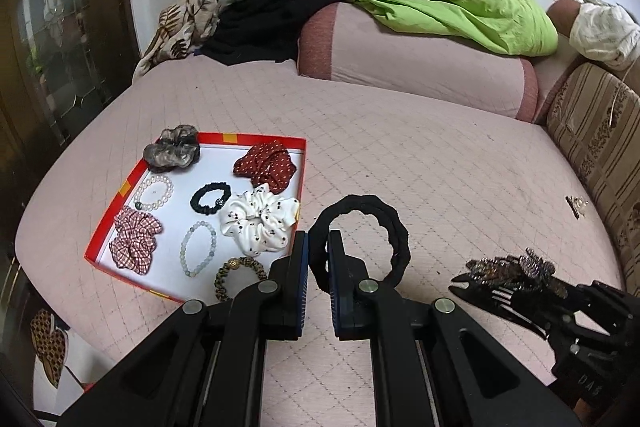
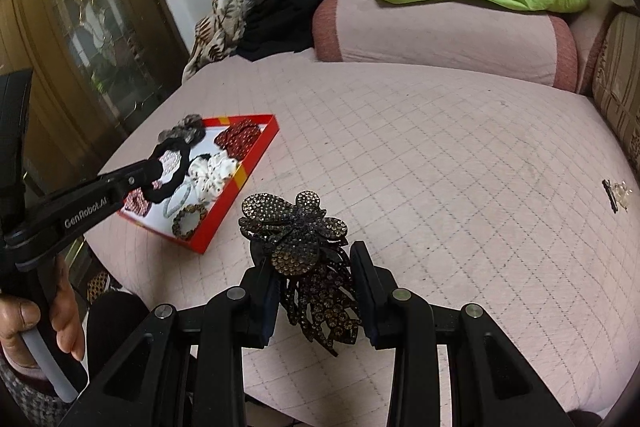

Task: Organize jewelry
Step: 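Carry the black hair tie and butterfly claw clip over the tray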

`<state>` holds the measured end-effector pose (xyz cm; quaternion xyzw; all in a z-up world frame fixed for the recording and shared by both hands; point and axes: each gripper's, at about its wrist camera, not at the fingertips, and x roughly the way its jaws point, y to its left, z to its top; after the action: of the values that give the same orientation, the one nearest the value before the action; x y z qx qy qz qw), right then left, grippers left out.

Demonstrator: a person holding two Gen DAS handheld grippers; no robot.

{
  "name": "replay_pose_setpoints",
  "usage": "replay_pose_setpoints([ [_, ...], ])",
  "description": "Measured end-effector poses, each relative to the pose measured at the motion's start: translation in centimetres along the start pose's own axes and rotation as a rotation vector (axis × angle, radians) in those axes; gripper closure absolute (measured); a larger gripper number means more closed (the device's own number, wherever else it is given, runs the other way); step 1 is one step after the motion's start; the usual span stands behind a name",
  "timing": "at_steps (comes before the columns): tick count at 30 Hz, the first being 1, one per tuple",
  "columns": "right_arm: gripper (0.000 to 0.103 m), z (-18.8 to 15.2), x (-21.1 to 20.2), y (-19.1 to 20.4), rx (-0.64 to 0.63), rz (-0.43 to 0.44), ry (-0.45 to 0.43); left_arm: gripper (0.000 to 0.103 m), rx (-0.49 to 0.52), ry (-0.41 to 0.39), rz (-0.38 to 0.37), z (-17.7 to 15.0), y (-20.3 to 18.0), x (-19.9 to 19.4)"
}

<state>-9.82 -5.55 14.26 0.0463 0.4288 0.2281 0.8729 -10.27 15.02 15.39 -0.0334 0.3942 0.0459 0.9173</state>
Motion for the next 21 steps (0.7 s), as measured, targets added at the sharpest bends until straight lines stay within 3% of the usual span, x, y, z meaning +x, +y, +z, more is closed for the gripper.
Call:
replay_pose_setpoints([
  [21,0.066,1.4,3.5,5.9,-0.122,-0.003,0.072,0.094,-0.160,0.035,-0.002,-0.7,7.2,2.7],
])
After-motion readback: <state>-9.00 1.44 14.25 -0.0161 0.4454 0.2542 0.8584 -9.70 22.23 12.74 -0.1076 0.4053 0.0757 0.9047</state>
